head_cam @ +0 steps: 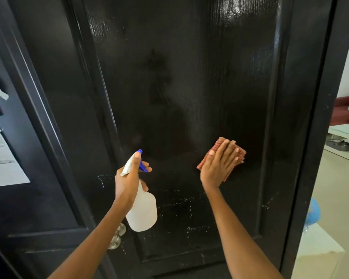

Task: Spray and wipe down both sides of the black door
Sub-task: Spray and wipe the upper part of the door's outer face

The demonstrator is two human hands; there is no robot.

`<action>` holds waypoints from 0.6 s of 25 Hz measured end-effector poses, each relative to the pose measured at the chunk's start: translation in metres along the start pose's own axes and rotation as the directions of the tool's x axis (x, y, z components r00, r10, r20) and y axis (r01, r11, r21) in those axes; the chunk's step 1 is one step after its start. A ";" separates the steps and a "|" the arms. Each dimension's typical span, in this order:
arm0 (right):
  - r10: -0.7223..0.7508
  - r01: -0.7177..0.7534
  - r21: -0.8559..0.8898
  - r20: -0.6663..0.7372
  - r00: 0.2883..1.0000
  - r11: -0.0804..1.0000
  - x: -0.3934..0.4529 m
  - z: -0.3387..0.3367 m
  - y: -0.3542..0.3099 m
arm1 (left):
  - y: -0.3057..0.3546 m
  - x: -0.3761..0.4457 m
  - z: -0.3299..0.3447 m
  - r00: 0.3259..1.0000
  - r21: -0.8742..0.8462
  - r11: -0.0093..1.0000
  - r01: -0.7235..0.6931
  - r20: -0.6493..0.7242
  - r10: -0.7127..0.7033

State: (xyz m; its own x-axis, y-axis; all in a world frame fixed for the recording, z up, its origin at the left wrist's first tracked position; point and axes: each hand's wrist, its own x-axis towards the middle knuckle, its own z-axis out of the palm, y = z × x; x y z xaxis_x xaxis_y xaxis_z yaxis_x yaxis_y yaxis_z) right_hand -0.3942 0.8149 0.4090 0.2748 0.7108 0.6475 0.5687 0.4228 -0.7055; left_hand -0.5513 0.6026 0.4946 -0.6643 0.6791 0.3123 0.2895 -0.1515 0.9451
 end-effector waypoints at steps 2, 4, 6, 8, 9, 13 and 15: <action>-0.117 0.117 -0.011 0.023 0.993 0.993 -0.020 0.012 -0.030 | -0.001 0.002 -0.019 1.000 -0.025 1.000 0.008 -0.004 -0.008; -0.285 0.285 -0.002 0.059 0.957 0.958 -0.034 0.021 -0.060 | -0.002 0.003 -0.036 1.000 -0.046 0.999 0.010 -0.010 -0.011; -0.457 0.460 -0.002 0.105 0.883 0.888 -0.049 0.029 -0.094 | -0.004 0.001 -0.054 0.999 -0.056 0.998 -0.003 -0.038 0.001; -0.618 0.625 0.009 0.164 0.769 0.781 -0.068 0.042 -0.128 | -0.006 -0.002 -0.073 0.998 -0.061 0.998 -0.008 -0.070 0.004; -0.694 0.706 0.023 0.204 0.690 0.708 -0.079 0.049 -0.142 | -0.009 -0.001 -0.081 0.996 -0.059 0.998 -0.001 -0.084 -0.004; -0.847 0.914 0.017 0.385 0.368 0.405 -0.109 0.066 -0.148 | -0.014 0.002 -0.111 0.991 -0.057 0.997 0.042 -0.128 -0.049; -0.846 0.952 0.004 0.459 0.269 0.305 -0.113 0.062 -0.125 | -0.012 0.003 -0.118 0.991 -0.075 0.996 0.039 -0.123 -0.048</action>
State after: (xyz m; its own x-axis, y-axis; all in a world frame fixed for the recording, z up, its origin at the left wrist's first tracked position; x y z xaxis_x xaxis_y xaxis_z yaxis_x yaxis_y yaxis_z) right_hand -0.5444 0.7168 0.4066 -0.7633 0.0917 0.6395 0.4321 0.8083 0.3999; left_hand -0.6378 0.5219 0.4958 -0.7569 0.5924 0.2759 0.2106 -0.1786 0.9611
